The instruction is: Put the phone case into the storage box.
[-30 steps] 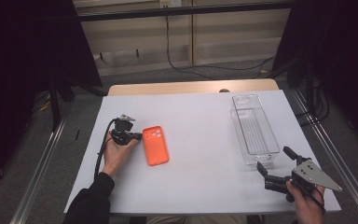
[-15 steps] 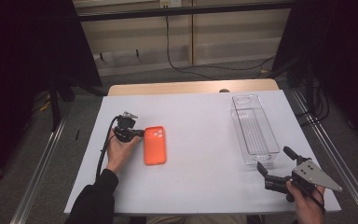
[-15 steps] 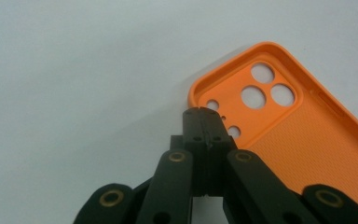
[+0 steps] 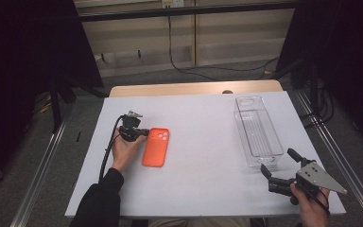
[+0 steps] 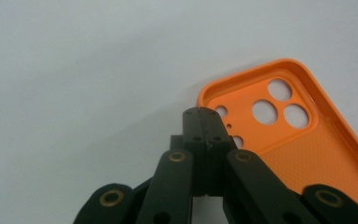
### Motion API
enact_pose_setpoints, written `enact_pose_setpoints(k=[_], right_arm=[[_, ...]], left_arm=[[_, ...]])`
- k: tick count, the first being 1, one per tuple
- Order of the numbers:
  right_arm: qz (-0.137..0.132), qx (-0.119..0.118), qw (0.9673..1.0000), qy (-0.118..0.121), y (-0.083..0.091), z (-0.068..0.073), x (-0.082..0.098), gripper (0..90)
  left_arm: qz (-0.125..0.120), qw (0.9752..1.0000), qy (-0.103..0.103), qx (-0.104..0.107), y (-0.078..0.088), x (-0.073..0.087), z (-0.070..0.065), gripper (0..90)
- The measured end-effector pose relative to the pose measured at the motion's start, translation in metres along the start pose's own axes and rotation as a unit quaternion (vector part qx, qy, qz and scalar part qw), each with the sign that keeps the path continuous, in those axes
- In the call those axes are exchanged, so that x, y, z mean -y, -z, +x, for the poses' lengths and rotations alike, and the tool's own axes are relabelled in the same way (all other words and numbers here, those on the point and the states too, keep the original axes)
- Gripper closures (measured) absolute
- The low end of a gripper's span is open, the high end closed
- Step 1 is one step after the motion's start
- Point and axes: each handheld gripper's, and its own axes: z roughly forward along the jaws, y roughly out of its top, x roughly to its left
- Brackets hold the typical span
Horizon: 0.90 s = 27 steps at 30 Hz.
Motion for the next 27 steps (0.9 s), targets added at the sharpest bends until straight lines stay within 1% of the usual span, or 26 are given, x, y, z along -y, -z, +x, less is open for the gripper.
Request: enact_pose_setpoints(k=[2, 5, 8, 9, 11, 12, 13, 16, 17, 20, 25, 26, 27], right_arm=[[0.0, 0.0, 1.0, -0.001, 0.0, 0.0, 0.0, 0.0], [0.0, 0.001, 1.0, -0.001, 0.0, 0.0, 0.0, 0.0], [0.0, 0.0, 1.0, -0.001, 0.0, 0.0, 0.0, 0.0], [0.0, 0.0, 1.0, -0.001, 0.0, 0.0, 0.0, 0.0], [0.0, 0.001, 1.0, -0.001, 0.0, 0.0, 0.0, 0.0], [0.0, 0.001, 1.0, -0.001, 0.0, 0.0, 0.0, 0.0], [0.0, 0.001, 1.0, -0.001, 0.0, 0.0, 0.0, 0.0], [0.0, 0.001, 1.0, -0.001, 0.0, 0.0, 0.0, 0.0], [0.0, 0.001, 1.0, -0.001, 0.0, 0.0, 0.0, 0.0], [-0.001, 0.001, 1.0, -0.001, 0.0, 0.0, 0.0, 0.0], [0.0, 0.001, 1.0, -0.001, 0.0, 0.0, 0.0, 0.0], [0.001, 0.001, 1.0, -0.001, 0.0, 0.0, 0.0, 0.0], [0.001, 0.001, 1.0, -0.001, 0.0, 0.0, 0.0, 0.0]], left_arm=[[0.001, 1.0, -0.003, -0.001, -0.001, -0.001, -0.001, 90.0], [0.007, 0.9999, -0.012, -0.001, -0.002, -0.003, -0.003, 90.0], [0.004, 1.0, -0.008, 0.002, -0.004, -0.004, -0.003, 90.0], [0.004, 0.9999, -0.01, -0.001, -0.005, -0.004, -0.003, 90.0], [0.005, 0.9999, -0.012, 0.001, -0.006, -0.006, -0.004, 90.0], [0.004, 1.0, -0.008, 0.0, -0.007, -0.006, -0.005, 90.0], [0.007, 0.9999, -0.012, 0.001, -0.007, -0.007, -0.005, 90.0], [0.006, 0.9999, -0.014, 0.002, -0.009, -0.009, -0.006, 90.0], [0.005, 0.9999, -0.011, 0.004, -0.01, -0.009, -0.007, 90.0], [0.006, 0.9999, -0.014, 0.002, -0.012, -0.01, -0.007, 90.0], [0.005, 0.9999, -0.007, 0.009, -0.014, -0.01, -0.006, 90.0], [0.007, 0.9999, -0.01, 0.01, -0.014, -0.011, -0.006, 90.0], [0.004, 0.9999, -0.007, 0.009, -0.015, -0.011, -0.007, 90.0]])
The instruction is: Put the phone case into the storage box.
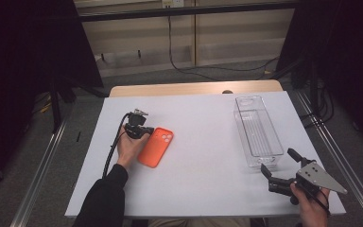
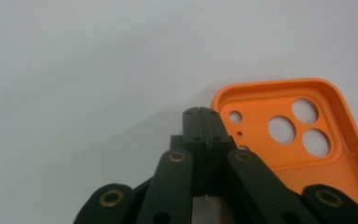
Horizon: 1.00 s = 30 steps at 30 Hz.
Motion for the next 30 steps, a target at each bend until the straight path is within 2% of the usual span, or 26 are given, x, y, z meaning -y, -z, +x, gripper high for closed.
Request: enact_pose_setpoints(k=[7, 12, 17, 27, 28, 30], right_arm=[[0.0, 0.0, 1.0, 0.001, 0.0, 0.0, 0.0, 0.0], [-0.001, -0.001, 1.0, -0.001, -0.001, 0.0, 0.0, 0.0], [-0.002, 0.0, 1.0, 0.001, 0.0, -0.001, 0.0, 0.0], [-0.003, -0.001, 1.0, -0.001, 0.001, -0.001, 0.0, 0.0], [-0.003, -0.001, 1.0, -0.001, 0.001, 0.0, 0.0, 0.0], [-0.003, -0.001, 1.0, -0.001, 0.001, 0.0, 0.0, 0.0]], left_arm=[[-0.003, 1.0, 0.001, 0.008, -0.005, -0.004, -0.004, 90.0], [-0.005, 1.0, 0.0, 0.003, -0.008, -0.006, -0.008, 90.0], [-0.007, 1.0, -0.001, 0.006, -0.005, -0.005, -0.005, 90.0], [-0.051, 0.9986, -0.005, 0.017, 0.018, 0.0, -0.008, 90.0], [-0.062, 0.9979, 0.003, 0.017, 0.019, 0.001, -0.008, 90.0], [-0.069, 0.9973, 0.004, 0.022, 0.023, 0.004, -0.007, 89.7]])
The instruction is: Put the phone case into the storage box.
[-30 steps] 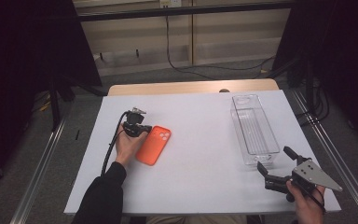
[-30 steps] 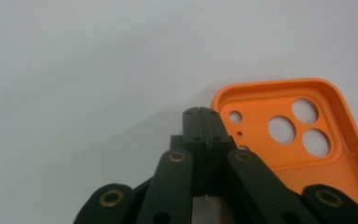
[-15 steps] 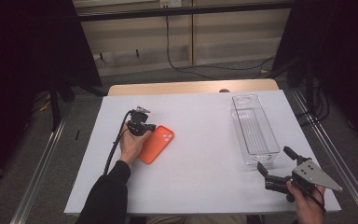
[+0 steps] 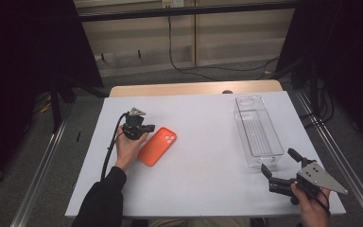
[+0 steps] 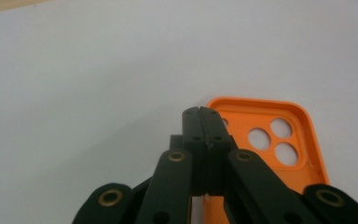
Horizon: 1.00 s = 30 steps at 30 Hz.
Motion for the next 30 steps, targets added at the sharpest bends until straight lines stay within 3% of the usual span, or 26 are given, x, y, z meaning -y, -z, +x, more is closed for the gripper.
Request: enact_pose_setpoints(k=[6, 13, 19, 30], right_arm=[[0.0, 0.001, 1.0, 0.002, 0.0, 0.0, 0.0, 0.0], [-0.001, 0.001, 1.0, 0.001, 0.0, 0.0, 0.0, 0.0], [0.002, 0.001, 1.0, 0.0, 0.0, 0.0, 0.0, 0.0], [-0.002, -0.001, 1.0, -0.001, 0.0, 0.001, 0.0, 0.0]], left_arm=[[-0.021, 0.9998, 0.004, 0.005, 0.013, 0.004, 0.003, 86.0], [-0.03, 0.9995, -0.005, 0.012, 0.029, 0.007, 0.003, 81.0], [-0.048, 0.9988, -0.009, 0.003, 0.04, 0.013, 0.003, 71.1], [-0.051, 0.9985, -0.015, 0.011, 0.049, 0.023, -0.001, 49.8]])
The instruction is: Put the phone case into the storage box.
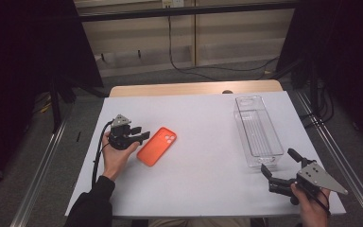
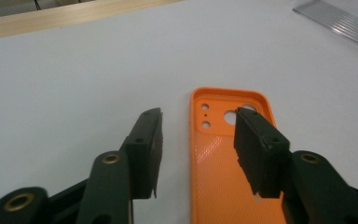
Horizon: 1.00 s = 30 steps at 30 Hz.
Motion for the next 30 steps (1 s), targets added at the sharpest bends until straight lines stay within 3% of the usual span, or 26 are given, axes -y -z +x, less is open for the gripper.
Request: enact_pose_setpoints(k=[8, 10, 13, 16, 20, 22, 27, 30], right_arm=[[0.002, 0.0, 1.0, -0.002, 0.0, 0.0, 0.0, 0.0], [0.001, 0.0, 1.0, -0.001, 0.0, 0.0, 0.0, 0.0], [0.002, 0.0, 1.0, 0.0, 0.0, 0.0, 0.0, 0.0], [0.002, -0.001, 1.0, 0.001, 0.0, 0.0, 0.0, 0.0], [0.002, -0.001, 1.0, 0.0, 0.0, 0.0, 0.0, 0.0], [0.0, 0.001, 1.0, 0.001, 0.0, 0.0, 0.0, 0.0], [0.001, -0.001, 1.0, 0.0, 0.0, 0.0, 0.0, 0.0], [0.001, -0.001, 1.0, -0.001, 0.0, 0.0, 0.0, 0.0]], left_arm=[[-0.005, 1.0, 0.003, 0.001, 0.007, 0.001, -0.003, 22.7], [-0.006, 0.9997, 0.019, 0.012, 0.009, 0.003, -0.002, 20.2], [-0.005, 0.9998, 0.017, 0.005, 0.011, 0.003, -0.003, 11.8], [0.002, 0.9996, 0.018, 0.022, 0.014, 0.004, -0.003, 9.4], [0.012, 0.9995, 0.008, 0.029, 0.018, 0.004, -0.007, 4.9], [0.007, 0.9994, 0.01, 0.031, 0.019, 0.006, -0.008, 4.9], [0.015, 0.9994, 0.005, 0.029, 0.02, 0.01, -0.009, 4.9], [0.041, 0.9991, -0.005, 0.011, 0.018, 0.012, -0.012, 5.2]])
